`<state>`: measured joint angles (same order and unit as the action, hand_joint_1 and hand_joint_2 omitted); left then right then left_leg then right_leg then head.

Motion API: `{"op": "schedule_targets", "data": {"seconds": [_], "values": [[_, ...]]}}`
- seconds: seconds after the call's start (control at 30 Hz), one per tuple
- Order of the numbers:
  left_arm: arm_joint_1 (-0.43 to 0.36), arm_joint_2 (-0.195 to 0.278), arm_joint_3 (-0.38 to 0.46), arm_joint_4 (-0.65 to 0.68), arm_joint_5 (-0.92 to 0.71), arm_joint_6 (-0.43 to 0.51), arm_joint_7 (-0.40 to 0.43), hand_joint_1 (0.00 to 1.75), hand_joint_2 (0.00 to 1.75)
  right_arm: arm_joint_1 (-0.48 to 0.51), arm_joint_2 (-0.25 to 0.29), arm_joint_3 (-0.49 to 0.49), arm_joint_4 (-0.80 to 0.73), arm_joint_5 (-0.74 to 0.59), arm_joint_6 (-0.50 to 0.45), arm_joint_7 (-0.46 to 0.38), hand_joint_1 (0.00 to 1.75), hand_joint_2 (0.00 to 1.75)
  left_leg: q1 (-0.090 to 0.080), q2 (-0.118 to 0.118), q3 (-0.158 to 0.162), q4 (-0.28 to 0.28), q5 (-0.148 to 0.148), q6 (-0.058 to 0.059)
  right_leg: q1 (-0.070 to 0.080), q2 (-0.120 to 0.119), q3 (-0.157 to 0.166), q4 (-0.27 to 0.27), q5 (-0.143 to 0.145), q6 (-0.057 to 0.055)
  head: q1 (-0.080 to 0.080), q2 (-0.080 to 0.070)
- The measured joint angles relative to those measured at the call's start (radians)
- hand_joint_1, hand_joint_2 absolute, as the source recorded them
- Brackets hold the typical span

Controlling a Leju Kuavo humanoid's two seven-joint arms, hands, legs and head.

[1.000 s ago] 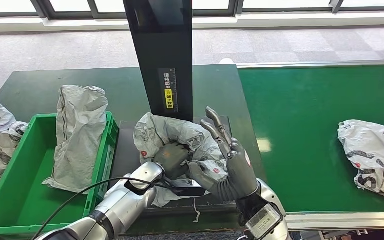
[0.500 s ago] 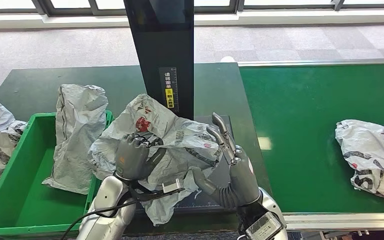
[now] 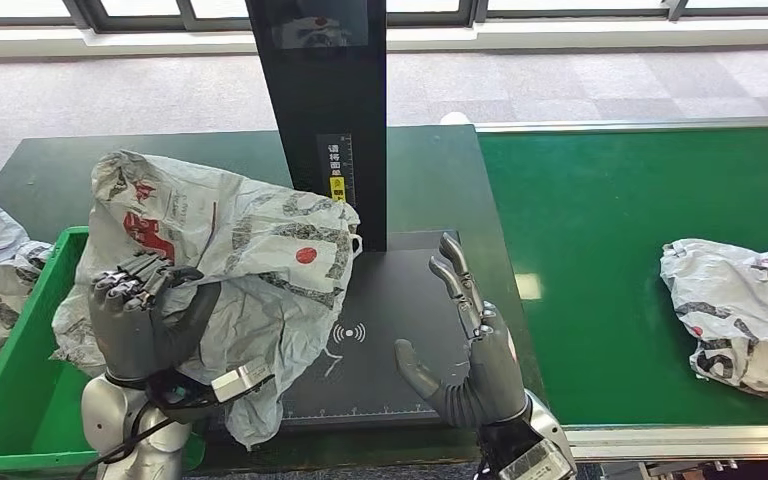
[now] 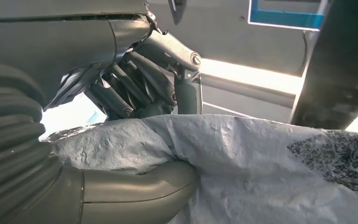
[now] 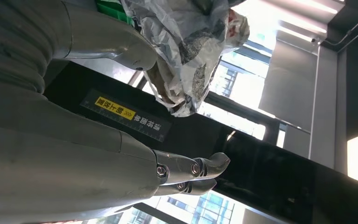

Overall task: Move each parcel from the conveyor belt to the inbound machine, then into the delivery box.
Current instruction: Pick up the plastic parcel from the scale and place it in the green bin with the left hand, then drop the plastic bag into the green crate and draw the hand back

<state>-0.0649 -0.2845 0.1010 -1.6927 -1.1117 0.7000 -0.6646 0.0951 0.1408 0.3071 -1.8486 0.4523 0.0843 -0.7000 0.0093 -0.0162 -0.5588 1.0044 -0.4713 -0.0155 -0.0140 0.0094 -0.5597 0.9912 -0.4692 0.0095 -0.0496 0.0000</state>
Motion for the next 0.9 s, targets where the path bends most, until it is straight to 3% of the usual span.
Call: {"op": "schedule_targets", "data": {"seconds": [0.17,0.27,0.4,0.5,0.6,0.83,0.87,0.9], "values": [[-0.006,0.0,0.093,-0.05,0.08,0.0,-0.004,1.75,1.75,0.0,-0.001,0.003,0.0,-0.01,-0.002,0.0,0.0,1.75,0.0,0.001,0.0,0.0,0.0,0.0,0.0,0.0,0.0,0.0,0.0,0.0,0.0,0.0],[-0.072,0.007,0.21,-0.032,0.101,0.0,0.015,1.75,1.75,-0.003,-0.005,0.01,0.0,-0.021,-0.009,0.0,0.0,1.75,0.0,0.0,0.0,0.0,0.0,0.0,0.0,0.0,0.0,0.0,0.0,0.0,0.0,0.0],[-0.208,0.075,0.319,0.122,0.005,-0.001,0.187,1.75,1.75,-0.013,-0.01,0.021,0.003,-0.021,0.0,0.0,0.0,1.75,0.0,-0.001,0.0,0.0,0.002,-0.002,0.001,0.0,-0.001,0.001,0.001,-0.001,0.0,0.0],[-0.308,0.146,0.331,0.294,-0.122,-0.006,0.355,1.75,1.75,-0.02,-0.01,0.021,0.005,-0.012,0.016,0.0,0.0,1.75,0.0,-0.001,-0.001,0.0,0.004,-0.004,0.002,-0.001,-0.001,0.001,0.002,-0.003,0.0,0.0],[-0.388,0.199,0.326,0.465,-0.208,-0.03,0.473,1.75,1.75,-0.027,-0.01,0.021,0.007,-0.003,0.03,0.0,0.0,1.75,0.001,-0.001,-0.001,0.0,0.004,-0.004,0.002,0.0,-0.001,0.001,0.003,-0.003,0.0,0.0],[-0.456,0.246,0.296,0.687,-0.254,-0.058,0.541,1.75,1.75,-0.027,-0.009,0.021,0.008,0.007,0.038,0.0,0.0,1.75,0.001,0.0,-0.002,0.0,0.004,-0.004,0.001,0.0,-0.003,0.001,0.003,-0.003,0.0,0.0],[-0.459,0.249,0.293,0.705,-0.254,-0.065,0.544,1.68,1.75,-0.027,-0.009,0.021,0.008,0.009,0.038,0.0,0.0,1.75,0.001,0.0,-0.003,0.0,0.004,-0.004,0.001,0.0,-0.003,0.001,0.003,-0.003,0.0,0.0],[-0.461,0.252,0.289,0.72,-0.254,-0.071,0.547,1.37,1.75,-0.027,-0.009,0.021,0.008,0.012,0.037,0.0,0.0,1.75,0.001,0.0,-0.003,0.0,0.004,-0.004,0.001,0.0,-0.004,0.001,0.003,-0.003,0.0,0.0]]}}
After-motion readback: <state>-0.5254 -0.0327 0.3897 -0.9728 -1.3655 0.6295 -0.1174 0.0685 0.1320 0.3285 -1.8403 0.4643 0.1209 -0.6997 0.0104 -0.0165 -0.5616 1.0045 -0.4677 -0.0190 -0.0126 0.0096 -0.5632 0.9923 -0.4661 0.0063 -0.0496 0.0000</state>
